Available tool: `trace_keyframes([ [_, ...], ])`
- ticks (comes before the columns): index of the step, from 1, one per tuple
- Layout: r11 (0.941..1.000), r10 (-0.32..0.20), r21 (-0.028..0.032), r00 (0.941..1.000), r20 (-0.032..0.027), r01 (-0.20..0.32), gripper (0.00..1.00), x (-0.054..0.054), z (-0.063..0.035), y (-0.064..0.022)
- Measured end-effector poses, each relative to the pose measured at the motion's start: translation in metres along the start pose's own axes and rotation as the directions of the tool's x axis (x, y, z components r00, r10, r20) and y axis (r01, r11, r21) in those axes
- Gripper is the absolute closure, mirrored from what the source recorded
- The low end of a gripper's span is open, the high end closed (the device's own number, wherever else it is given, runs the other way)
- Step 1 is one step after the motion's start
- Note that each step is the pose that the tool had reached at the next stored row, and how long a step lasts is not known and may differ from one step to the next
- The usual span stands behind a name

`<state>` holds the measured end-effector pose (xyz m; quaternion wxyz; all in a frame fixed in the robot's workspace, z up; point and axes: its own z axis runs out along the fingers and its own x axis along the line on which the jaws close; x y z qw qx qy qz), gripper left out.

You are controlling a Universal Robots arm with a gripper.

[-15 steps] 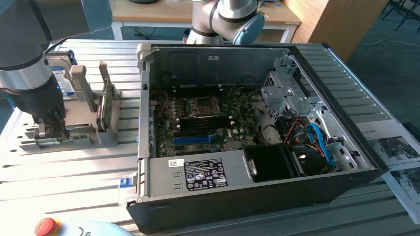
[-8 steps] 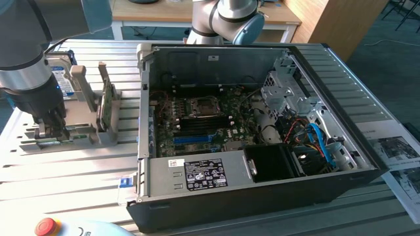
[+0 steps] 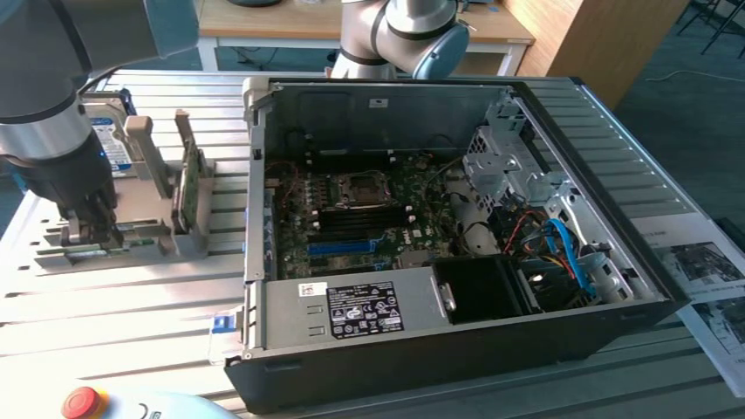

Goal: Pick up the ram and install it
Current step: 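Pick up the ram and move it above insertion slot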

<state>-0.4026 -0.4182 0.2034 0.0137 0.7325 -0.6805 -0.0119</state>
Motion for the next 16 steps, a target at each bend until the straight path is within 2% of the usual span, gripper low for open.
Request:
trace_keyframes([
  [16, 1.0000, 0.000, 0.0000, 1.0000, 0.0000, 0.000, 0.88, 0.000, -0.0145, 0.0005],
])
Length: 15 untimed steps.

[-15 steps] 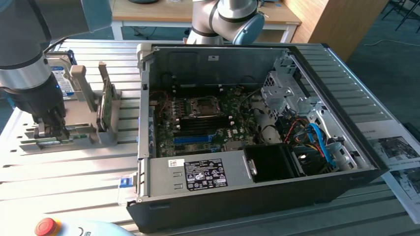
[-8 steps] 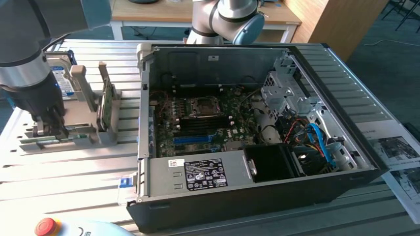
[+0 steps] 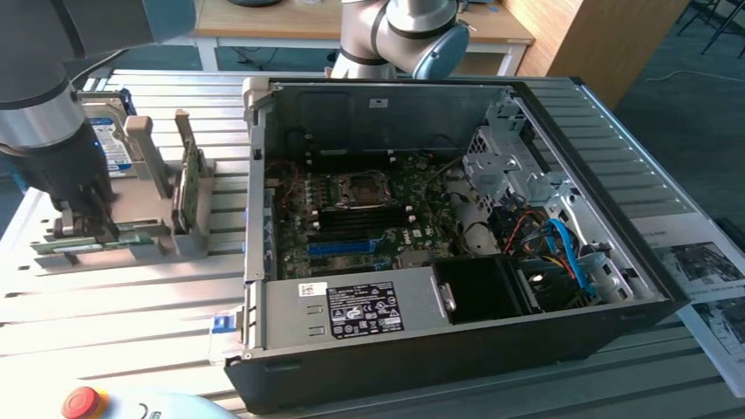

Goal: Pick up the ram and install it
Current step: 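Pick up the ram and move it above insertion slot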

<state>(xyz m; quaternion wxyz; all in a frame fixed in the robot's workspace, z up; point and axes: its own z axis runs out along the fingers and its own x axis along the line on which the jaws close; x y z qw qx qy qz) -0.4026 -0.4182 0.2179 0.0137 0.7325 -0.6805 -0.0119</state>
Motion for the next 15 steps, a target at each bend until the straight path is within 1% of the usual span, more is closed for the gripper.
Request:
trace_keyframes([
  [15, 1.0000, 0.002, 0.0000, 1.0000, 0.0001, -0.002, 0.88, 0.000, -0.0143, 0.0005],
])
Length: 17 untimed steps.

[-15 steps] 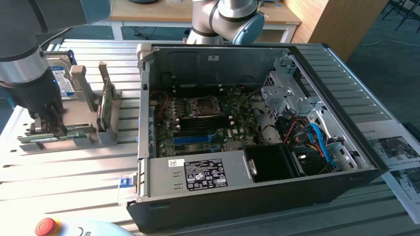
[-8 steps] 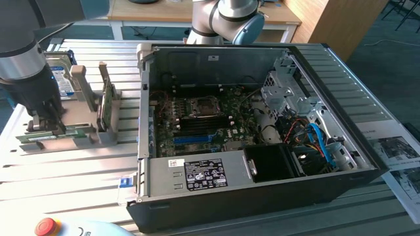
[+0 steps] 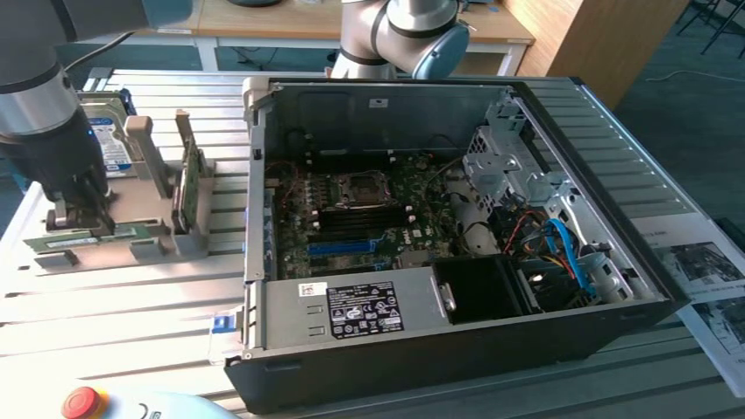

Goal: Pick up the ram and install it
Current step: 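Pick up the ram and move it above insertion slot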

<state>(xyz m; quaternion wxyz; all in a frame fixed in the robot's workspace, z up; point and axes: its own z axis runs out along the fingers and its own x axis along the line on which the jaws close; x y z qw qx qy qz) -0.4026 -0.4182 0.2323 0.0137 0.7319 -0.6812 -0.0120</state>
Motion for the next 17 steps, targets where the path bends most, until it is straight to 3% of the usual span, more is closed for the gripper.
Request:
trace_keyframes([
  [17, 0.9998, 0.020, -0.0001, 0.9998, 0.0007, -0.020, 0.88, 0.000, -0.0195, 0.0007],
])
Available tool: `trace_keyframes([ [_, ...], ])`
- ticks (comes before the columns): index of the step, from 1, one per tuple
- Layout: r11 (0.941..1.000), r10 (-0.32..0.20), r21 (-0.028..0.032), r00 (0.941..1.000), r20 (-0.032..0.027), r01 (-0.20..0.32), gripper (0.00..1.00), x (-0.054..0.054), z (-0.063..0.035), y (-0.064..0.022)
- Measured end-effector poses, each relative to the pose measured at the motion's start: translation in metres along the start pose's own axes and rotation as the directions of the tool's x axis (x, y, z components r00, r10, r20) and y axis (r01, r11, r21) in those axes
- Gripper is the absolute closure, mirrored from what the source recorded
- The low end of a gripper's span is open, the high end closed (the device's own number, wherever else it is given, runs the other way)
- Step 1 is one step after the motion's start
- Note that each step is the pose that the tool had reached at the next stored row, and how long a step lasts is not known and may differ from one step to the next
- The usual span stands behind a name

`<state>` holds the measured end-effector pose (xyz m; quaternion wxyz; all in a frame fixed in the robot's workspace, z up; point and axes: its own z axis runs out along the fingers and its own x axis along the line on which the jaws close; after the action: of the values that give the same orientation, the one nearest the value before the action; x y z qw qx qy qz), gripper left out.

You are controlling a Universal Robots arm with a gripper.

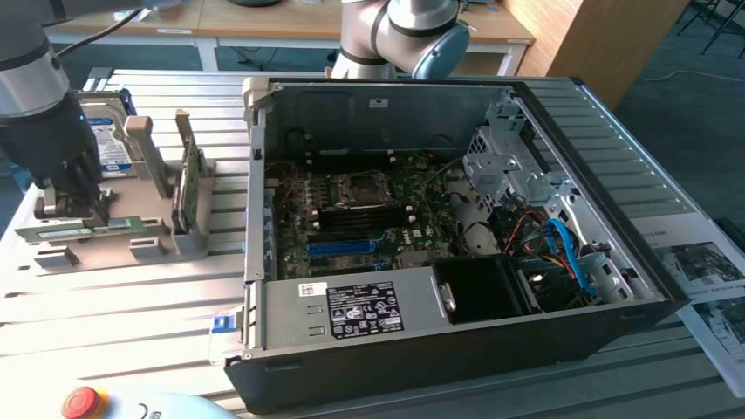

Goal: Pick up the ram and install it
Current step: 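Pick up the ram and move it above insertion slot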

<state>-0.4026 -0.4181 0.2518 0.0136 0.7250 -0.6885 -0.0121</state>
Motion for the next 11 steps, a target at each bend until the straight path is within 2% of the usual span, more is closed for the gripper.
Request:
trace_keyframes([
  [11, 1.0000, 0.002, 0.0000, 1.0000, 0.0000, -0.002, 0.88, 0.000, -0.0196, 0.0007],
])
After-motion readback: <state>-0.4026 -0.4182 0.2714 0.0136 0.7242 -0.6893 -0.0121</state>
